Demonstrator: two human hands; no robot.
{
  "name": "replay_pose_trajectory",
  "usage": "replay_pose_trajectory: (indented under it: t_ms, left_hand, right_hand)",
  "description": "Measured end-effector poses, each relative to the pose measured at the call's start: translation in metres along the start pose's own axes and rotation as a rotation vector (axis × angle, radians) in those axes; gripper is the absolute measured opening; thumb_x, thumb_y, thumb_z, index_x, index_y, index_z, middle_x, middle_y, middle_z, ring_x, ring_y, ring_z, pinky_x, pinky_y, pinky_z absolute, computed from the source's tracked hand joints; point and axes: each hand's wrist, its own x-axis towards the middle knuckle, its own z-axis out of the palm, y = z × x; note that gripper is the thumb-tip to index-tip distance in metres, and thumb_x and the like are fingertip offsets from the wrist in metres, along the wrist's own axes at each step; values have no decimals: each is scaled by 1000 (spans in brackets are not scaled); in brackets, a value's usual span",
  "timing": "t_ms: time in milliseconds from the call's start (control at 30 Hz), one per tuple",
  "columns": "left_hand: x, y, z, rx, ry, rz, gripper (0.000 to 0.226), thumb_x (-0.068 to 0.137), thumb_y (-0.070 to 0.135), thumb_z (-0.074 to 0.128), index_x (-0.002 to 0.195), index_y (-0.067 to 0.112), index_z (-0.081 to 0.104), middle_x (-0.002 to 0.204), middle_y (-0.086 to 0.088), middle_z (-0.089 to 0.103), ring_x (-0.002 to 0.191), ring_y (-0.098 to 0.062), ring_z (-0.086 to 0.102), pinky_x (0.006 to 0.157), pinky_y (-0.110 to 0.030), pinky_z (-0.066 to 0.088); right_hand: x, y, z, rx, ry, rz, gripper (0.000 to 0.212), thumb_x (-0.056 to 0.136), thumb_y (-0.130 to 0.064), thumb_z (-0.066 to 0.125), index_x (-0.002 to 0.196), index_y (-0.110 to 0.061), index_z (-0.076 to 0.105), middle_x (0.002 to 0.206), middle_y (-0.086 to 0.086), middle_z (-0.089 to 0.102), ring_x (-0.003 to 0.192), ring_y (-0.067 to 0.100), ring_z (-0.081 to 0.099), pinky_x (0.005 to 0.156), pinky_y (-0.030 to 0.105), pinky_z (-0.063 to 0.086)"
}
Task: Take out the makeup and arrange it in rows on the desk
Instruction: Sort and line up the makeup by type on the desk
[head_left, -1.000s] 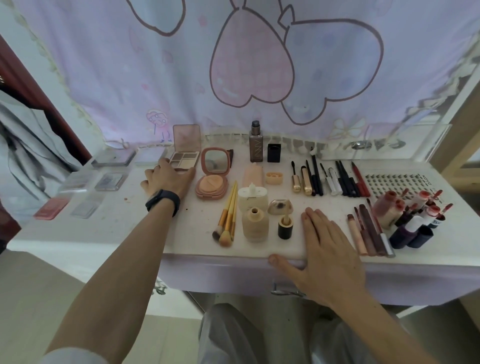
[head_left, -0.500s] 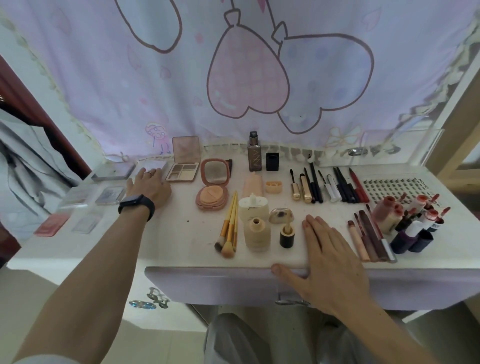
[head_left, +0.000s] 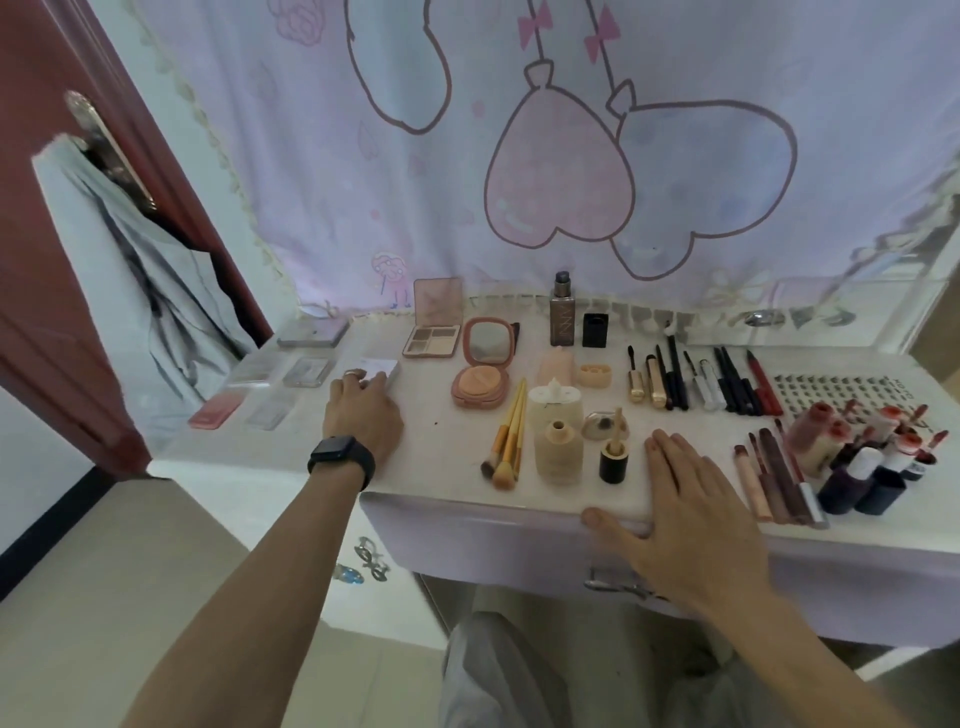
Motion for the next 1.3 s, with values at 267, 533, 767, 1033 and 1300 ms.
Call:
replay_pose_trajectory:
  t_ms: [267, 533, 767, 1033, 1300]
  left_hand:
    - [-43, 11, -7, -96, 87, -166, 30, 89, 39, 54, 117, 39, 64, 137, -10, 48, 126, -35, 42, 109, -44, 30]
    - [-50, 15, -14, -147, -10, -266, 28, 91, 50, 51, 115, 38, 57, 122, -14, 57, 116, -37, 48, 100, -44, 35]
    - [-59, 12, -23, -267, -12, -249, 35, 84, 50, 60, 112, 30, 53, 106, -9, 59, 108, -34, 48, 89, -40, 42]
    - [-90, 37, -48, -937, 144, -171, 50, 79, 32, 80, 121, 23, 52, 107, 4, 64, 90, -8, 62, 67, -17, 43]
    - [-115, 111, -89, -1087, 88, 194, 66, 63, 43, 81, 121, 31, 51, 111, 8, 63, 103, -7, 62, 73, -18, 54]
  right_hand:
    - [-1, -1, -4, -16, 2, -5, 119, 76, -96, 8, 160, -12, 13, 168, 5, 13, 154, 19, 11, 120, 32, -1]
    - [0, -1, -3, 2, -16, -3, 117, 76, -95, 7, 160, -13, 9, 168, 2, 7, 155, 16, 4, 124, 34, 3]
    - [-2, -2, -6, 11, -33, 10, 116, 76, -94, 9, 161, -14, 6, 169, 1, 4, 155, 15, 1, 124, 35, 2]
    - [-3, -2, -7, 17, -46, 1, 116, 78, -94, 12, 161, -14, 5, 169, 1, 2, 155, 15, -1, 124, 34, 0]
    - [-11, -7, -60, 743, 194, 63, 75, 87, -77, 45, 141, -26, 47, 143, -8, 51, 130, 10, 47, 112, 37, 39]
